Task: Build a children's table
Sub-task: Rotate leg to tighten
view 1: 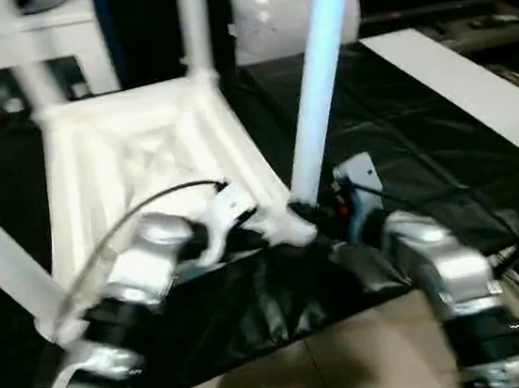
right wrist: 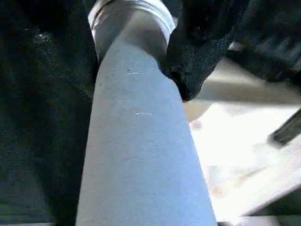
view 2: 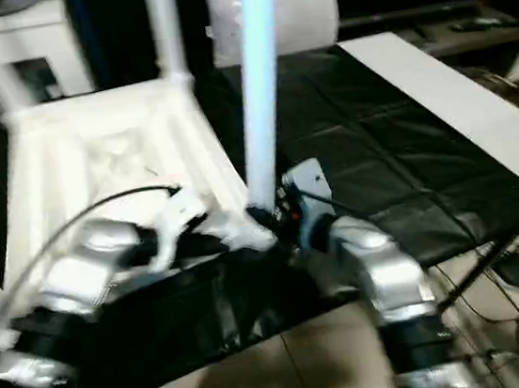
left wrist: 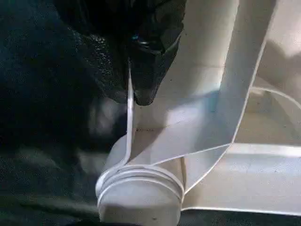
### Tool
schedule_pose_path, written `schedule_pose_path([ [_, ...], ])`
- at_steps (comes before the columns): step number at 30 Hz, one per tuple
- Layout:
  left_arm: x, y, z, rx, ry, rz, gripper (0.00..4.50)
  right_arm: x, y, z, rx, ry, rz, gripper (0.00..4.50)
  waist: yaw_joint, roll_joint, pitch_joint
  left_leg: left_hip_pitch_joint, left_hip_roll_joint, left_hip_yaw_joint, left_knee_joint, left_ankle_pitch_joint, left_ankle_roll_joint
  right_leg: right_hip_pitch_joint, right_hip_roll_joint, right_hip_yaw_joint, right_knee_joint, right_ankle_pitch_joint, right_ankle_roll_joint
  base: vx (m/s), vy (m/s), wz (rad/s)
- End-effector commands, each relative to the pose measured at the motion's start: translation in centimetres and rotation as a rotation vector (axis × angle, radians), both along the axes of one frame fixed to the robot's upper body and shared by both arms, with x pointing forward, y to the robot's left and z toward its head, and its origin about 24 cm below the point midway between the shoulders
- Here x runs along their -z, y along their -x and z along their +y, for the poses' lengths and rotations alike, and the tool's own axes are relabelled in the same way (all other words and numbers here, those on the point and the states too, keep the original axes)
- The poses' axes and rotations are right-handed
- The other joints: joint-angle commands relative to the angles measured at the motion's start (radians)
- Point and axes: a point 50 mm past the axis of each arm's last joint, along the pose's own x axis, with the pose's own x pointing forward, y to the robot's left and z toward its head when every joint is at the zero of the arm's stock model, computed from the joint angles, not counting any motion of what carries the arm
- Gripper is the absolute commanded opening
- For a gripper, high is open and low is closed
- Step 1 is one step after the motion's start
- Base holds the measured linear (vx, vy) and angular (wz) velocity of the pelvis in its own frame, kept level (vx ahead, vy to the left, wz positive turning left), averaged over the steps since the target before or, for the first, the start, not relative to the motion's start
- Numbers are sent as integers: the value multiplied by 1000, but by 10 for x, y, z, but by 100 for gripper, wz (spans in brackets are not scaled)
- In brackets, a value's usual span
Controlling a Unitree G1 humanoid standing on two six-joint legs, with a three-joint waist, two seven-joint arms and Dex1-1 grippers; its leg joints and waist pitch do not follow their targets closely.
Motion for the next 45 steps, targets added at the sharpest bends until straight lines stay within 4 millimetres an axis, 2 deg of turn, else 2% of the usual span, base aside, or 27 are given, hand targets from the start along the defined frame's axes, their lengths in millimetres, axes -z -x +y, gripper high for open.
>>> schedule_pose_path([
  [1, -23, -1, -38, 72, 106, -82, 0, 2, 4, 39, -96, -48, 38, 193, 2, 4, -64, 2, 1, -4, -73, -291, 46, 61, -40, 28, -98, -536, -67, 0, 0, 0],
  [3, -24, -2, -43, 53, 109, -96, 0, -1, 1, 43, -55, -68, 12, 193, 3, 6, -63, 1, 3, -2, -76, -284, 56, 62, -38, 32, -94, -494, -83, 0, 0, 0],
  [4, -24, -2, -44, 55, 103, -108, 0, -2, -1, 44, -32, -77, -2, 249, 3, 5, -65, 2, 5, -1, -76, -280, 56, 60, -39, 35, -90, -474, -94, 0, 0, 0],
  [8, -23, -2, -37, 43, 78, -120, 0, -6, -2, 42, -7, -97, -35, 268, 7, 4, -69, 0, 7, 4, -76, -235, 66, 66, -38, 46, -73, -366, -139, 0, 0, 0],
  [10, -23, -2, -32, 43, 69, -130, 0, -7, -1, 40, -3, -101, -54, 290, 10, 5, -69, 1, 7, 7, -75, -222, 73, 67, -38, 50, -68, -343, -152, 0, 0, 0],
  [11, -22, -2, -30, 46, 64, -133, 0, -8, 0, 38, -11, -103, -65, 301, 12, 0, -73, -1, 7, 8, -74, -204, 77, 71, -40, 50, -66, -333, -155, 0, 0, 0],
  [12, -22, -2, -29, 47, 60, -133, 0, -9, 0, 37, -19, -102, -74, 311, 15, 3, -72, -1, 7, 9, -75, -190, 81, 71, -41, 51, -65, -326, -158, 0, 0, 0],
  [15, -18, 0, -15, 80, 42, -131, 0, -8, 8, 24, -82, -100, -109, 336, 23, 7, -75, 0, 10, 8, -74, -160, 91, 75, -41, 53, -60, -279, -167, 0, 0, 0],
  [17, -17, 0, -10, 88, 36, -126, 0, -8, 12, 17, -122, -106, -115, 357, 26, 7, -76, -2, 13, 9, -74, -134, 106, 77, -40, 56, -52, -219, -189, 0, 0, 0],
  [18, -17, 0, -5, 108, 27, -133, 0, -8, 17, 7, -165, -95, -119, 366, 29, 9, -77, 0, 12, 10, -74, -135, 108, 78, -40, 54, -53, -218, -197, 0, 0, 0],
  [19, -16, 0, -1, 119, 20, -134, 0, -8, 20, 0, -188, -89, -119, 373, 34, 8, -77, 0, 12, 10, -73, -135, 108, 80, -39, 54, -53, -217, -193, 0, 0, 0],
  [20, -16, 0, 2, 129, 16, -130, 0, -7, 24, -8, -225, -77, -110, 382, 39, 3, -78, 2, 14, 11, -72, -134, 114, 80, -40, 56, -51, -216, -196, 0, 0, 0],
  [21, -16, 1, 4, 150, 15, -131, 0, -5, 28, -17, -263, -54, -105, 392, 42, 5, -77, 1, 15, 10, -73, -138, 116, 80, -39, 55, -51, -223, -195, 0, 0, 0],
  [23, -16, 1, 6, 153, 10, -124, 0, -4, 31, -23, -284, -36, -105, 411, 45, 3, -72, 2, 15, 11, -75, -175, 105, 77, -42, 54, -61, -301, -176, 0, 0, 0],
  [25, -15, 3, 12, 188, -1, -115, 0, -2, 40, -40, -320, -13, -99, 436, 46, -1, -76, 2, 13, 10, -73, -198, 92, 76, -43, 52, -67, -366, -150, 0, 0, 0],
  [26, -14, 3, 13, 192, -2, -113, 0, -2, 40, -41, -321, -13, -98, 444, 47, 0, -73, 4, 14, 10, -74, -206, 89, 74, -43, 52, -70, -387, -141, 0, 0, 0],
  [27, -13, 5, 16, 237, -9, -105, 0, -2, 45, -52, -337, -12, -93, 444, 51, -1, -74, 4, 13, 10, -73, -205, 87, 74, -44, 53, -75, -410, -128, 0, 0, 0],
  [28, -12, 7, 19, 263, -16, -93, 0, -2, 48, -59, -345, -5, -89, 444, 54, 3, -75, 5, 13, 10, -73, -206, 86, 73, -45, 53, -74, -411, -126, 0, 0, 0],
  [30, -12, 10, 23, 327, -32, -85, 0, -2, 55, -73, -375, 11, -77, 444, 61, -2, -77, 6, 16, 8, -73, -207, 87, 73, -43, 52, -72, -402, -126, 0, 0, 0],
  [32, -12, 12, 27, 380, -49, -72, 0, -5, 59, -85, -389, 21, -72, 444, 67, -1, -78, 9, 15, 11, -72, -204, 89, 69, -43, 54, -70, -388, -134, 0, 0, 0],
  [38, -12, 13, 32, 470, -91, -67, 0, -10, 61, -91, -442, 30, -75, 444, 76, -4, -82, 8, 16, 10, -71, -194, 86, 71, -46, 52, -67, -387, -136, 0, 0, 0],
  [42, -13, 15, 34, 564, -105, -50, 0, -11, 63, -85, -535, 52, -69, 444, 89, -2, -84, 9, 18, 11, -71, -175, 86, 72, -46, 54, -58, -335, -151, 0, 0, 0],
  [45, -14, 18, 34, 623, -106, -33, 0, -9, 59, -78, -601, 88, -41, 444, 90, -1, -85, 8, 19, 11, -71, -168, 80, 74, -47, 54, -53, -311, -164, 0, 0, 0],
])
